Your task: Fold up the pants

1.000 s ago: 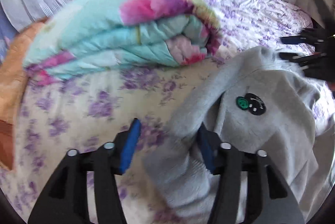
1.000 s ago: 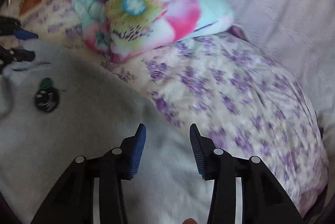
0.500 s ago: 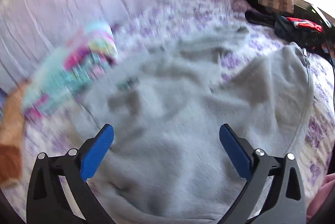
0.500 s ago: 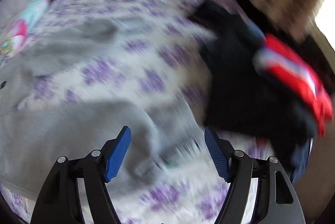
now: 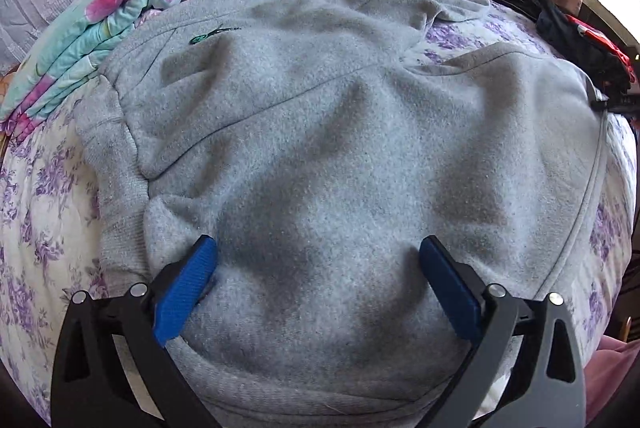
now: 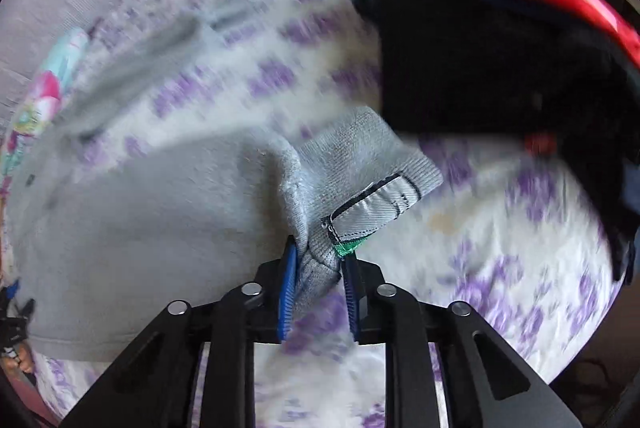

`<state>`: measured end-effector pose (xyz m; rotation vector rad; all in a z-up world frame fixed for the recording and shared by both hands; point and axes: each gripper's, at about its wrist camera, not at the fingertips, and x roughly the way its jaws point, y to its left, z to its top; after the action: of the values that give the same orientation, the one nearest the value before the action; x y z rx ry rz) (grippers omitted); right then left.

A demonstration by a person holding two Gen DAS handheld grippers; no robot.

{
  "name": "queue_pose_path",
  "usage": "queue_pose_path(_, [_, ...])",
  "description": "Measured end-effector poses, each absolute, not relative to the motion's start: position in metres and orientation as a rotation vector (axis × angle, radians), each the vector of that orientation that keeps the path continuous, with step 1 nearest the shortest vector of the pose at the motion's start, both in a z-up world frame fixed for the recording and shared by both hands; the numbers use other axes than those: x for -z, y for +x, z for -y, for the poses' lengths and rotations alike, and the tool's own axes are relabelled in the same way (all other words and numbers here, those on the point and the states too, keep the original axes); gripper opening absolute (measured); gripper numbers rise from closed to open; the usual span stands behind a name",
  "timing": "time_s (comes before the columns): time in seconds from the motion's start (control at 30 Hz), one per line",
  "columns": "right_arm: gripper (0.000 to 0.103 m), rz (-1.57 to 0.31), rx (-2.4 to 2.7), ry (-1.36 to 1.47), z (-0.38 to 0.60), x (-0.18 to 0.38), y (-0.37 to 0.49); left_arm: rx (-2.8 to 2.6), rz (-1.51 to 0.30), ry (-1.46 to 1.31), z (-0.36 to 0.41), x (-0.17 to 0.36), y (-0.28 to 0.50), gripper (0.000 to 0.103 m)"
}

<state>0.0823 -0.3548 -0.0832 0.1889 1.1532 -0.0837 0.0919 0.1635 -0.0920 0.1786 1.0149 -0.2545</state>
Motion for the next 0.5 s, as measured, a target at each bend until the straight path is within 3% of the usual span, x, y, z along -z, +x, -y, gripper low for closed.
queue_pose_path(0.07, [0.027, -1.134, 0.116, 0.079, 0.344, 0.072, 0.076, 0.253, -1.025, 0.178, -0.163, 0.09, 0.089, 0.098])
queue_pose_path(0.13, [0.046, -1.132, 0.174, 0.017, 0.34, 0.056, 0.066, 0.253, -1.034, 0.17, -0.166, 0.084, 0.086, 0.098])
queue_pose_path(0.2, [0.054, -1.108, 0.24, -0.032, 0.339, 0.037, 0.054, 0.253, -1.019, 0.145, -0.176, 0.069, 0.081, 0.098])
queue_pose_path(0.37, [0.06, -0.894, 0.001, -0.104, 0.27, -0.017, 0.055, 0.211, -0.888, 0.132, -0.194, 0.021, 0.086, 0.098])
queue_pose_path(0.5, [0.06, -0.824, -0.366, -0.147, 0.171, -0.002, 0.086, 0.268, -0.899, 0.08, -0.183, 0.026, 0.113, 0.098])
